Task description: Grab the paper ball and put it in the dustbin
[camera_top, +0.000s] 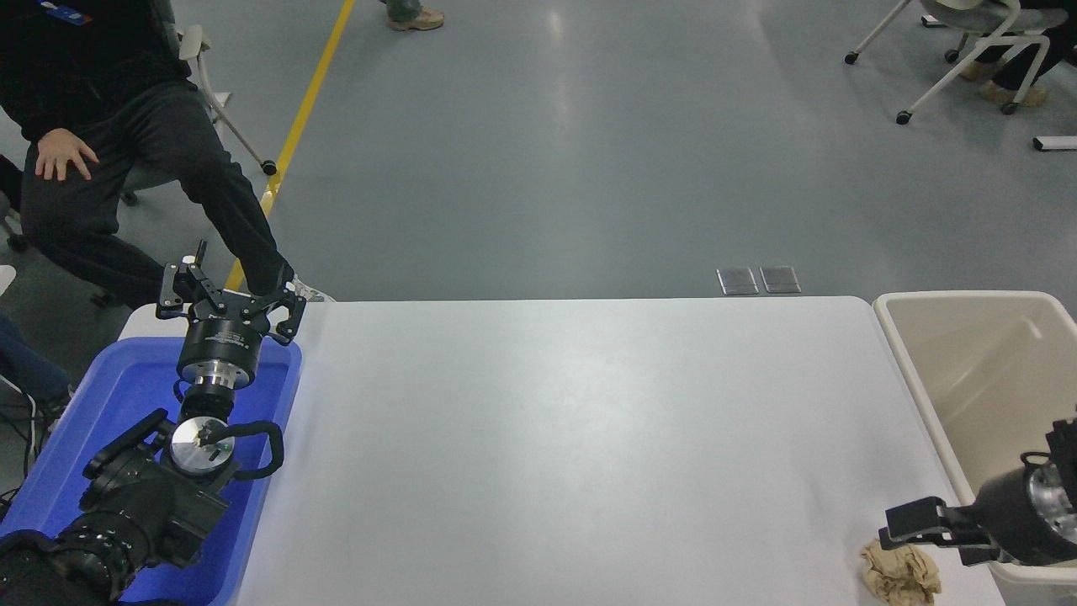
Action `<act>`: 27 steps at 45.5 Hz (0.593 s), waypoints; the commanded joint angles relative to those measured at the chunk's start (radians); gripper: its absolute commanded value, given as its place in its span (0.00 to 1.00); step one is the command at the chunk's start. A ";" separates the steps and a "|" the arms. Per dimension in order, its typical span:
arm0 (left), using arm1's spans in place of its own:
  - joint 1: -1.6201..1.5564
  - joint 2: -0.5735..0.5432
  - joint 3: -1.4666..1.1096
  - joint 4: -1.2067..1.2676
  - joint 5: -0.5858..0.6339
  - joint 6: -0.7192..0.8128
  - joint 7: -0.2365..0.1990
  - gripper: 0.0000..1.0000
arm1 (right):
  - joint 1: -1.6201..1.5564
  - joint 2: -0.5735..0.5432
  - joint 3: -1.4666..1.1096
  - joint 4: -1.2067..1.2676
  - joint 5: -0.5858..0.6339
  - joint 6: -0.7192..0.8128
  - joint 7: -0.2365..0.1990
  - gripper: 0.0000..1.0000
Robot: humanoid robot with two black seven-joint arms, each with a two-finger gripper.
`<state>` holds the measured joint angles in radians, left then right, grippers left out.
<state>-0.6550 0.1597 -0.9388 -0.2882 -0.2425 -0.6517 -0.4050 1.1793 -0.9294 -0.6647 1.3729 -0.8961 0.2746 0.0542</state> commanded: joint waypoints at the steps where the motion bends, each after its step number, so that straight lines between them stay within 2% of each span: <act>1: 0.000 0.001 0.000 0.001 0.000 0.000 0.000 0.99 | -0.105 0.046 0.062 -0.049 -0.024 -0.070 0.001 1.00; 24: 0.000 0.000 0.000 0.000 0.000 0.000 0.000 0.99 | -0.170 0.126 0.070 -0.150 -0.026 -0.109 -0.001 1.00; 27: 0.000 0.000 0.000 0.000 0.000 0.000 0.000 0.99 | -0.175 0.129 0.068 -0.161 -0.027 -0.109 0.001 0.97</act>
<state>-0.6550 0.1601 -0.9388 -0.2881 -0.2424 -0.6517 -0.4050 1.0336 -0.8260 -0.5997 1.2484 -0.9193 0.1750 0.0550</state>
